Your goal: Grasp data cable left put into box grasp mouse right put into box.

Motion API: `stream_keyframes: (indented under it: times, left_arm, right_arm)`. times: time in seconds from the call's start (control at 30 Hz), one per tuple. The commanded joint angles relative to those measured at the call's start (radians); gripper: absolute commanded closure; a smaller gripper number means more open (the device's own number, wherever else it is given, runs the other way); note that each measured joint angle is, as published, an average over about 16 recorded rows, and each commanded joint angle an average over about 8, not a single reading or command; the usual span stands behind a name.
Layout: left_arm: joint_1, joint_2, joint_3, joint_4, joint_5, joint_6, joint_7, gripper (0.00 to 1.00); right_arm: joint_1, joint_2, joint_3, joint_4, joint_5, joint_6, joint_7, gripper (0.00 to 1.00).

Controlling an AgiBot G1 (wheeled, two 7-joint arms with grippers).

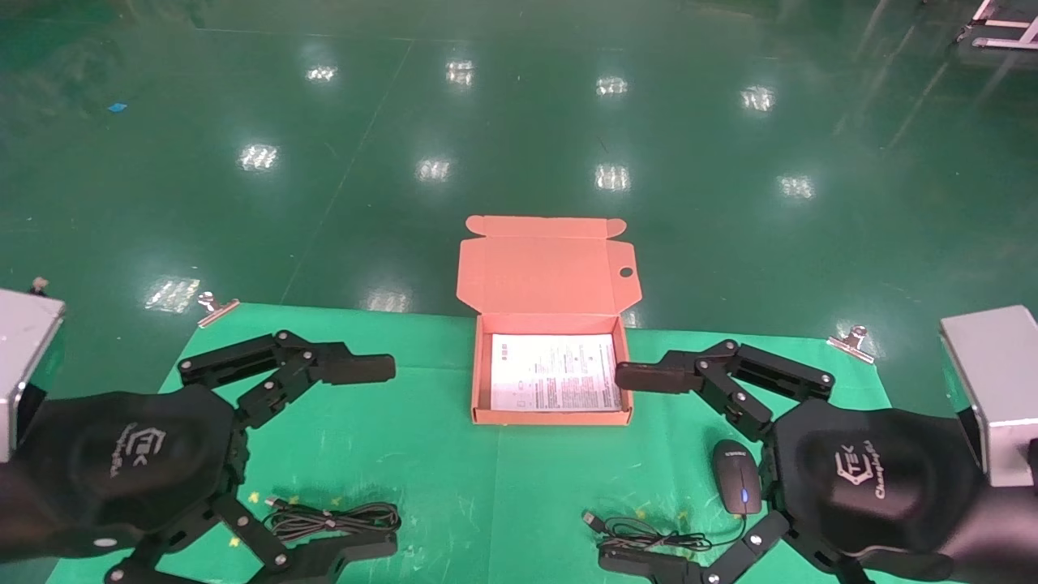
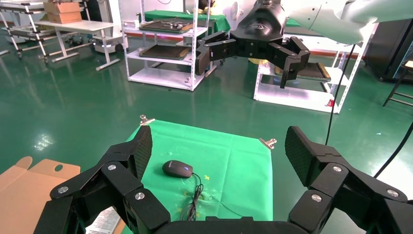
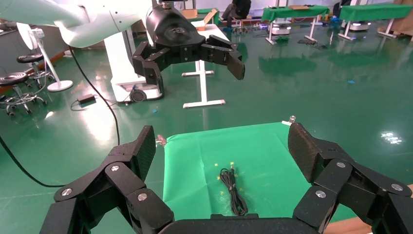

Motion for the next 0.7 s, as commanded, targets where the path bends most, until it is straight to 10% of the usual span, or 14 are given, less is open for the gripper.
stream_keyframes:
  times: [0.03, 0.7]
  left_arm:
    - [0.000, 0.000, 0.000, 0.000, 0.000, 0.000, 0.000, 0.00]
    - [-0.002, 0.002, 0.002, 0.001, 0.002, -0.003, 0.001, 0.00]
  right_arm:
    - [0.000, 0.000, 0.000, 0.000, 0.000, 0.000, 0.000, 0.00]
    - [0.000, 0.000, 0.000, 0.000, 0.000, 0.000, 0.000, 0.00]
